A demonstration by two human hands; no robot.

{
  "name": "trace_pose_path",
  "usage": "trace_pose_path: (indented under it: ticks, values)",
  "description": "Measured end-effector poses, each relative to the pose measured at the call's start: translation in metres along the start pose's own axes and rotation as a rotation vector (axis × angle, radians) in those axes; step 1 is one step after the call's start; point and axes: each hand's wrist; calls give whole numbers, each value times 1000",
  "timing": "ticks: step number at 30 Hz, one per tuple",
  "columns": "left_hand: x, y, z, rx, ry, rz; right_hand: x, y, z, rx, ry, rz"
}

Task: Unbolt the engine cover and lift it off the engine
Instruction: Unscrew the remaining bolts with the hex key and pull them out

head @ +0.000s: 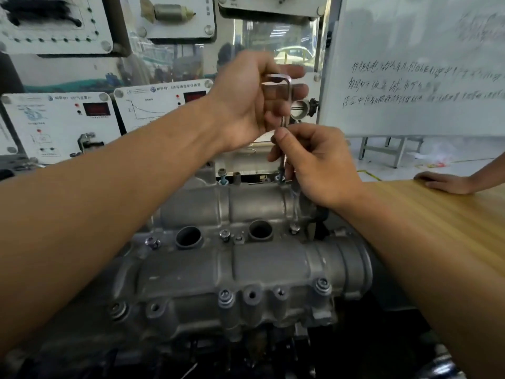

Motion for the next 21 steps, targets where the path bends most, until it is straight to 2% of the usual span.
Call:
trace_pose_path:
  ticks: [2, 4, 9, 12, 16, 19, 21]
  values:
    - [6, 1, -1, 30, 86, -149, 0, -1, 2, -3, -22, 14]
    - [12, 2, -1, 31, 71, -235, 1, 0, 2, -15, -18, 11]
    - [12, 0, -2, -17, -2, -253, -1, -1, -1, -35, 11, -9]
    - [8, 0, -4, -156, -163, -158, -1, -1, 0, -28, 66, -27]
    - [-4, -6, -6, -300, -319, 114, 1, 0, 0, 9, 81, -47]
    - [-9, -10, -4, -225, -325, 223, 1, 0, 3, -1, 48, -48]
    - [-9, -8, -2, -105, -189, 182, 1, 0, 5, -17, -22, -27]
Point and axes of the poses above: each hand's wrist, its own y-axis away from the middle knuckle, its own x-axis out of the back of the hand, z = x × y, and after that the axes turned 1 degree about z, right-handed
